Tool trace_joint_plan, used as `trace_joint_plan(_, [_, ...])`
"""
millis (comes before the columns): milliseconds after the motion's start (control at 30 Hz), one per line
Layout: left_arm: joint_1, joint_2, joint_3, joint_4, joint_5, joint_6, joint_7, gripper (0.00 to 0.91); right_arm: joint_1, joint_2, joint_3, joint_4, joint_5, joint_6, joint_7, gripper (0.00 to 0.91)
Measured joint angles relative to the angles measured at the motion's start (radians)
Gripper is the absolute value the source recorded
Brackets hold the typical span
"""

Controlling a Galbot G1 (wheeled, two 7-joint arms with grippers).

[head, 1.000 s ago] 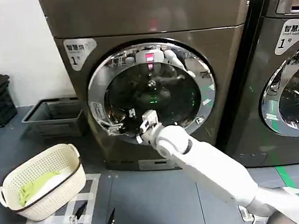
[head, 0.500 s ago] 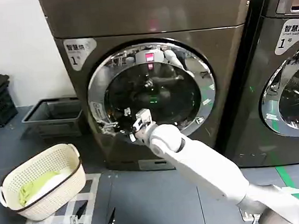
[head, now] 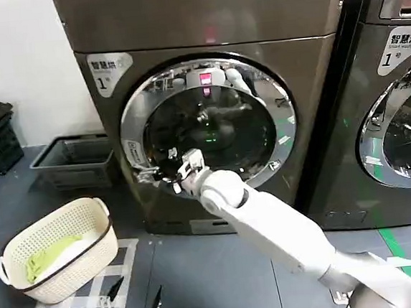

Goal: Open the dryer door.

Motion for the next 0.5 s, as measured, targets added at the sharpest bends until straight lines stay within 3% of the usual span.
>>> trace_joint_plan(500, [-0.002,-0.001,0.003,0.001,0.001,-0.003,-0.001,0.907,0.013,0.029,-0.006,-0.039,-0.010,0.000,-0.007,0.907])
